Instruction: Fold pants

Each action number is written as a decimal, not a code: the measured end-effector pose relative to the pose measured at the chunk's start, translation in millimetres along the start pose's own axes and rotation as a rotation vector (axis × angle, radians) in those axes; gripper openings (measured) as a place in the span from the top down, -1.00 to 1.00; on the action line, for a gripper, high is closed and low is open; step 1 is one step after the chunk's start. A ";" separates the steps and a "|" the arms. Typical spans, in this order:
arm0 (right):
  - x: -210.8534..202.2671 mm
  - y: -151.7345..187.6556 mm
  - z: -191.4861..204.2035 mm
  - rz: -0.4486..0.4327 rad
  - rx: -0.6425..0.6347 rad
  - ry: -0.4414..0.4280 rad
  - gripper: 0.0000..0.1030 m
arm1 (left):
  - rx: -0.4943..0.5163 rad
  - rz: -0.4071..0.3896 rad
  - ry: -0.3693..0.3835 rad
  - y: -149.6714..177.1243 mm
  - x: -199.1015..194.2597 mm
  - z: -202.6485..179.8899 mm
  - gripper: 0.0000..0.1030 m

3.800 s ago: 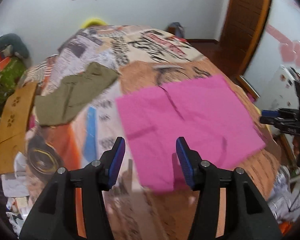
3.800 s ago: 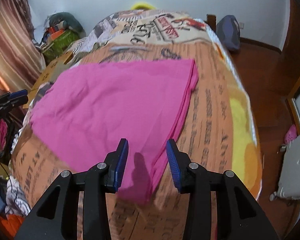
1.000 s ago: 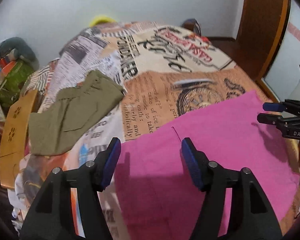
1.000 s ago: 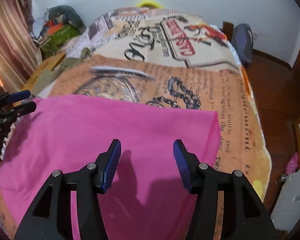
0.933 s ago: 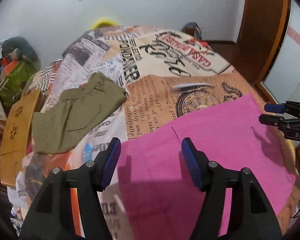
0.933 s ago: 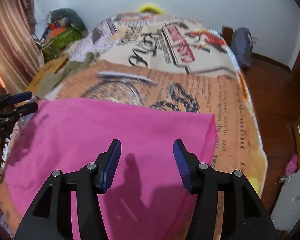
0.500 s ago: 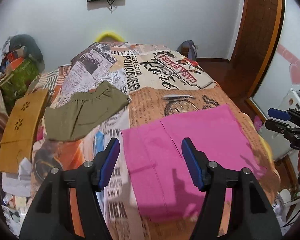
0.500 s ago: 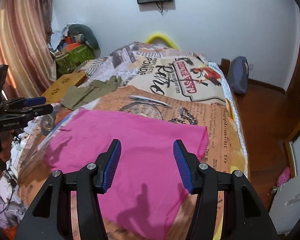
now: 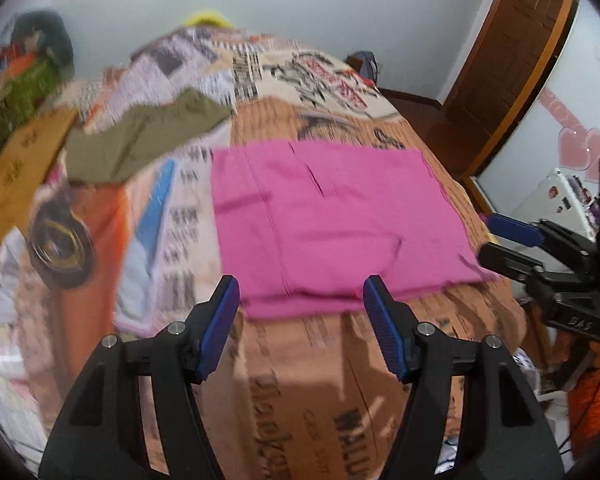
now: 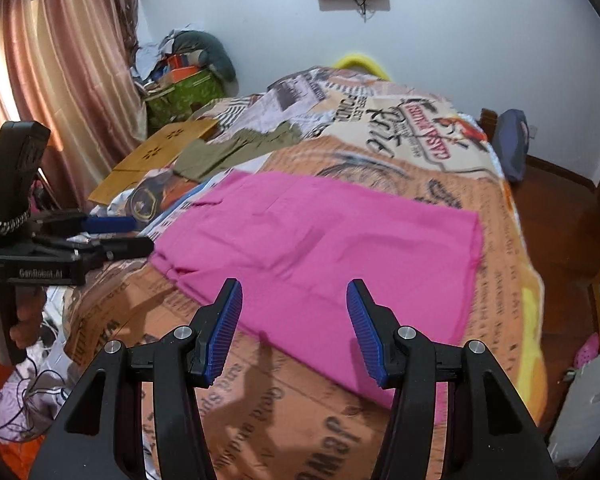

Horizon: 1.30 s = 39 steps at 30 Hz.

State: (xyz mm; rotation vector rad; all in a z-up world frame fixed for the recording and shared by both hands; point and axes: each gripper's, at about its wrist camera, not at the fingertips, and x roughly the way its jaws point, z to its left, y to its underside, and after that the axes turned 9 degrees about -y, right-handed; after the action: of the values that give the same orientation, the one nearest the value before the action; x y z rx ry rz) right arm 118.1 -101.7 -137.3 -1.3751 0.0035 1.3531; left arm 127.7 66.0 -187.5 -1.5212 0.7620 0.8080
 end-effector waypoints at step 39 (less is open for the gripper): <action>41.4 19.3 -15.5 0.076 0.084 -0.043 0.01 | -0.332 0.133 0.150 -32.0 68.0 16.0 0.44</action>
State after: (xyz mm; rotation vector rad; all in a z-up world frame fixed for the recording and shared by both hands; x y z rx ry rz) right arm 129.7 -91.8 -183.0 -1.2865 0.0836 1.4299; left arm 190.4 83.7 -228.2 -1.8578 0.8780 0.9623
